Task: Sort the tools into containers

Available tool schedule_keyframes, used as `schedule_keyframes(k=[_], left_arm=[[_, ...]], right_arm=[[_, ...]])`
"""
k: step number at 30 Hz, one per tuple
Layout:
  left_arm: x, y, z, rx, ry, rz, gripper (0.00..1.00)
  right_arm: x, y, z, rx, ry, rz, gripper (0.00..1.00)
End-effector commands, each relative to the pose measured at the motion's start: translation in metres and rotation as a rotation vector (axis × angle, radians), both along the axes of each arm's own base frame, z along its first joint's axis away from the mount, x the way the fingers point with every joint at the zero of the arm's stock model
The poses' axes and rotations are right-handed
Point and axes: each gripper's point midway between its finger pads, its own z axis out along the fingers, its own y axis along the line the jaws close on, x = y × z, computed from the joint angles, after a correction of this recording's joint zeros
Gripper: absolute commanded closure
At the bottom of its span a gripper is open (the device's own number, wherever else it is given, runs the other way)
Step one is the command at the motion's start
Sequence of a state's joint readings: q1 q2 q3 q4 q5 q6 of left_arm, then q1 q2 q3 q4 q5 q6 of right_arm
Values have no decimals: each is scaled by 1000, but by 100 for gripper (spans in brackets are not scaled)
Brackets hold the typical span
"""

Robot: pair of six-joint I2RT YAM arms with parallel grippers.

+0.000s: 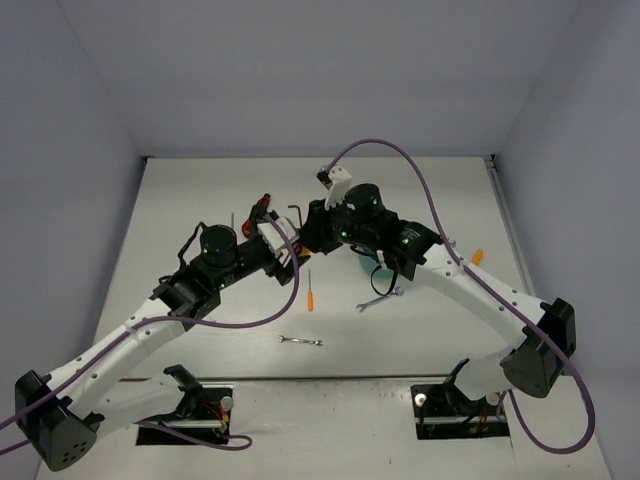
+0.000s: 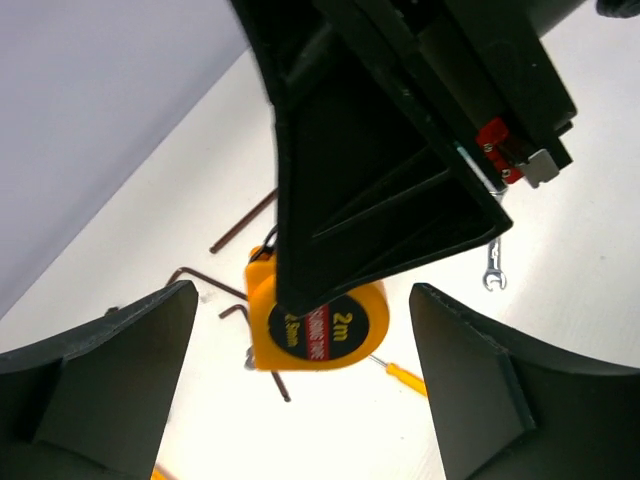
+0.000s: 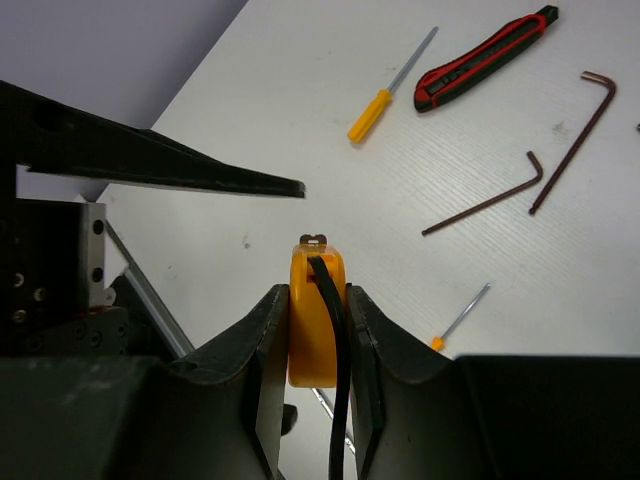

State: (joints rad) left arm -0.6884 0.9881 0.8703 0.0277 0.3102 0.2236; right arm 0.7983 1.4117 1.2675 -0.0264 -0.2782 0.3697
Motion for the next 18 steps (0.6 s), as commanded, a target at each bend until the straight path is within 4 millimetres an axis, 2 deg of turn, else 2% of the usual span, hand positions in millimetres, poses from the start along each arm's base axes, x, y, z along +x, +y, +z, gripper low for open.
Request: schedule_keyframes(k=[1, 5, 6, 8, 11, 12, 14, 16, 18], left_arm=[[6, 10, 50, -127, -84, 90, 14], [15, 32, 52, -141, -13, 245, 13], [17, 40, 49, -129, 13, 292, 13], [22, 61, 39, -95, 85, 425, 13], [25, 82, 39, -77, 140, 558, 13], [24, 99, 28, -31, 187, 645, 13], [25, 122, 19, -4, 246, 755, 13], [26, 134, 5, -6, 322, 807, 13], [32, 160, -11, -32, 402, 880, 13]], right_arm=[[24, -28, 46, 30, -170, -123, 100], [57, -72, 53, -13, -223, -283, 100], [63, -86, 49, -38, -218, -320, 100], [77, -120, 53, -61, -237, -423, 100], [101, -177, 55, -138, -278, -614, 100], [108, -199, 52, -188, -291, -672, 100], [119, -230, 45, -240, -288, -765, 100], [126, -251, 35, -275, -269, -824, 100], [134, -271, 19, -313, -234, -873, 100]])
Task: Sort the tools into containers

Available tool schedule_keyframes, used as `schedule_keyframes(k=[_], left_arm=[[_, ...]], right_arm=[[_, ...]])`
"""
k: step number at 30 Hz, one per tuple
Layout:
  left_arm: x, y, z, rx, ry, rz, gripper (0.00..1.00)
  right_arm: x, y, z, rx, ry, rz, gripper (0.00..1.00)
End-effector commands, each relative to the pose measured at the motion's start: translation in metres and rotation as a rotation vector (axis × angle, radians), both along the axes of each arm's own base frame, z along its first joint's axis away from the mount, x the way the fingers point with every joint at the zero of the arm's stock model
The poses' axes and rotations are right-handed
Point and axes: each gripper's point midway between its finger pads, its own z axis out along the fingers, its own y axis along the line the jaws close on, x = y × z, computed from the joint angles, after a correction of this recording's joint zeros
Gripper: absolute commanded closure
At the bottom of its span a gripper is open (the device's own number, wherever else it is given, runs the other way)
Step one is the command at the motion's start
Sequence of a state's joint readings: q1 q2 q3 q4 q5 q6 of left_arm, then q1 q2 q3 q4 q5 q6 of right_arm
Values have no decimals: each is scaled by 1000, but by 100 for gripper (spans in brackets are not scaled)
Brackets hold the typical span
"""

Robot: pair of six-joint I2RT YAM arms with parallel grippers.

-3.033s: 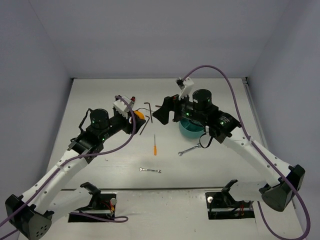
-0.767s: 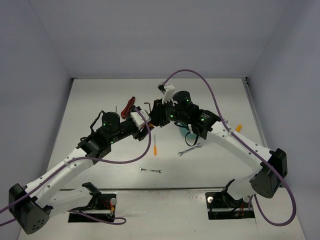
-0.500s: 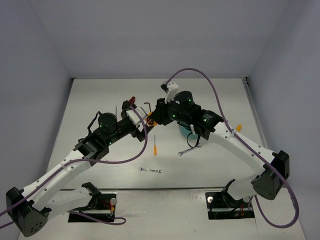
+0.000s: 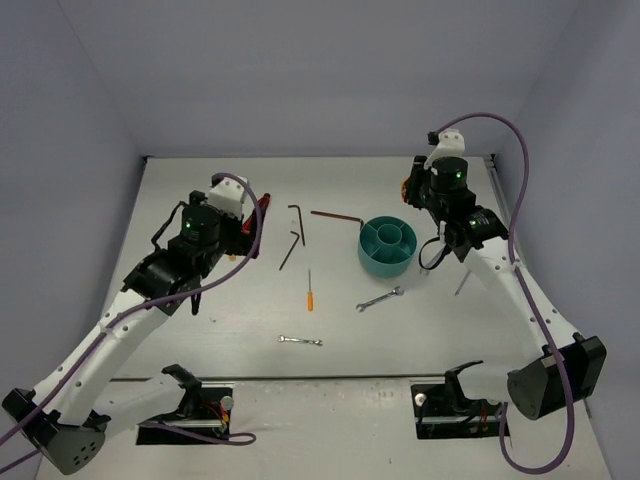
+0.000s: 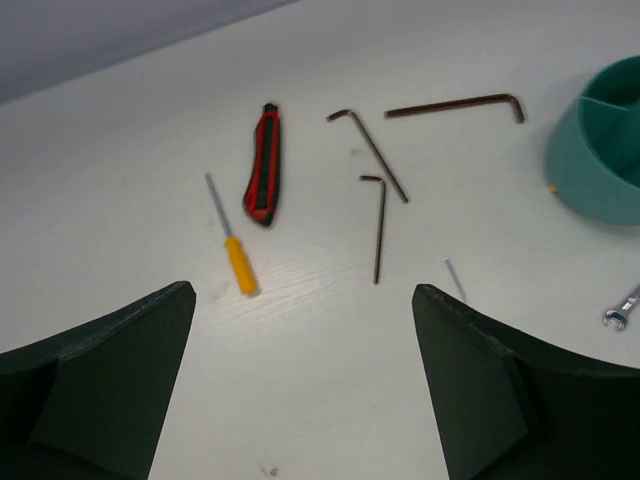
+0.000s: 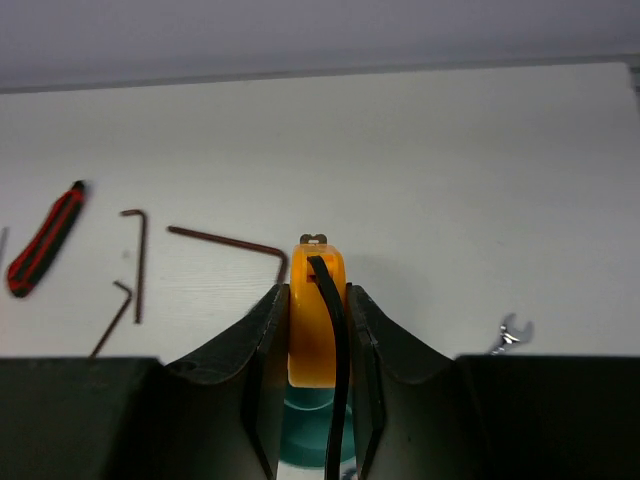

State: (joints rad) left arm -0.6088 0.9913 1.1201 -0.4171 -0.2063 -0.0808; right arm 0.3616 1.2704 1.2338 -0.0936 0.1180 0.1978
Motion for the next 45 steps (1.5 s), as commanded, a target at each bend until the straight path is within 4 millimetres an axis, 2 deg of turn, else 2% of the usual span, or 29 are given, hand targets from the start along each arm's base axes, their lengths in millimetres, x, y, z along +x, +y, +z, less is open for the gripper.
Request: schedule_keyframes(k=[1, 5, 7, 10, 14, 26, 31, 37, 40, 42, 45], left_arm=[[3, 57, -35, -70, 179, 241, 13], [2, 74, -62, -97, 241, 288, 13], [1, 81, -73, -81, 250, 305, 13], [0, 83, -79, -78, 258, 294, 13], [-5, 83, -82, -76, 256, 283, 13], [-8, 81, -83, -80, 258, 268, 13], [-7, 81, -85, -76, 262, 262, 13], [-8, 81, -86, -74, 266, 263, 13], [-8, 81, -87, -71, 268, 261, 13], [-8, 81, -87, -70, 269, 261, 13], [-8, 81, -87, -70, 268, 261, 13]], right_arm=[[19, -49, -15, -74, 5, -159, 100], [21, -59, -46, -66, 80, -192, 100], [17, -57, -70, -57, 136, -190, 100], [11, -57, -98, -62, 197, -190, 100], [4, -56, -117, -59, 241, -184, 100], [2, -45, -128, -36, 268, -126, 100], [0, -38, -140, -27, 301, -94, 100], [-2, -41, -159, -36, 348, -120, 100], [-1, -46, -159, -42, 345, -149, 95], [-1, -48, -158, -44, 340, -161, 83], [-1, -48, -159, -44, 342, -167, 75]])
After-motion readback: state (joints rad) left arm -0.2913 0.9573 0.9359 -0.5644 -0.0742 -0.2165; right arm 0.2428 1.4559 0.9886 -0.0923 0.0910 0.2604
